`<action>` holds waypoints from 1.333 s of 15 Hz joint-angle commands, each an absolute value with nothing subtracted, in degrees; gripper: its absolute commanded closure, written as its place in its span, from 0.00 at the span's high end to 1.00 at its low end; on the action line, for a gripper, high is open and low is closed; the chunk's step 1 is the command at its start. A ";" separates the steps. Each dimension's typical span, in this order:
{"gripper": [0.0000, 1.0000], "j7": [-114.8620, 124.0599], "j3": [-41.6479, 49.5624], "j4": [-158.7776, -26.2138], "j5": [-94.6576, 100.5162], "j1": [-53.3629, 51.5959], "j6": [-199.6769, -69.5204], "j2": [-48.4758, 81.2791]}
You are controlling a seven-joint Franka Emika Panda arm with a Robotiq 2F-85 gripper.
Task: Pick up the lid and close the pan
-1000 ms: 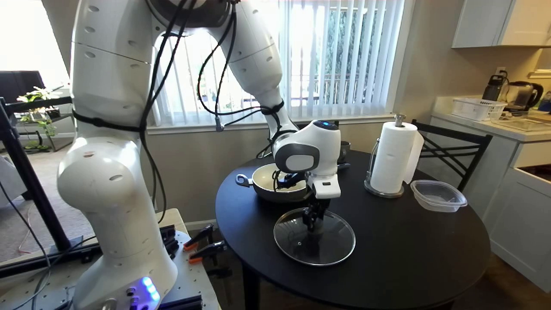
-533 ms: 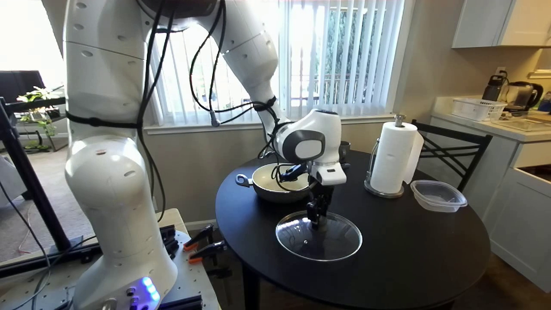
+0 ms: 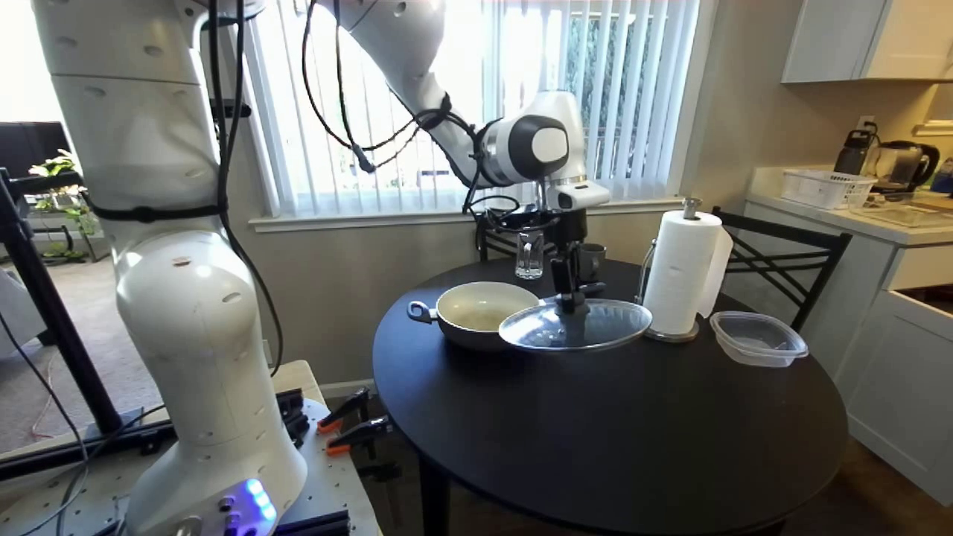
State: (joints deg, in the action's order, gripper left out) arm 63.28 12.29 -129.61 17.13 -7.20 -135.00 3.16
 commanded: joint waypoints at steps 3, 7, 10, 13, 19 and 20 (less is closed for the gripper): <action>0.33 56.24 5.07 -127.05 11.84 -4.13 -135.37 3.83; 0.33 48.19 0.45 -123.94 6.31 -5.54 -136.15 6.71; 0.33 41.83 -2.90 -119.80 3.54 -6.87 -135.13 10.41; 0.33 35.24 -5.27 -116.32 0.33 -7.85 -134.64 15.13; 0.33 27.32 -5.62 -112.90 -3.74 -8.26 -134.03 21.89; 0.33 25.59 -5.84 -112.55 -4.74 -8.06 -134.29 22.52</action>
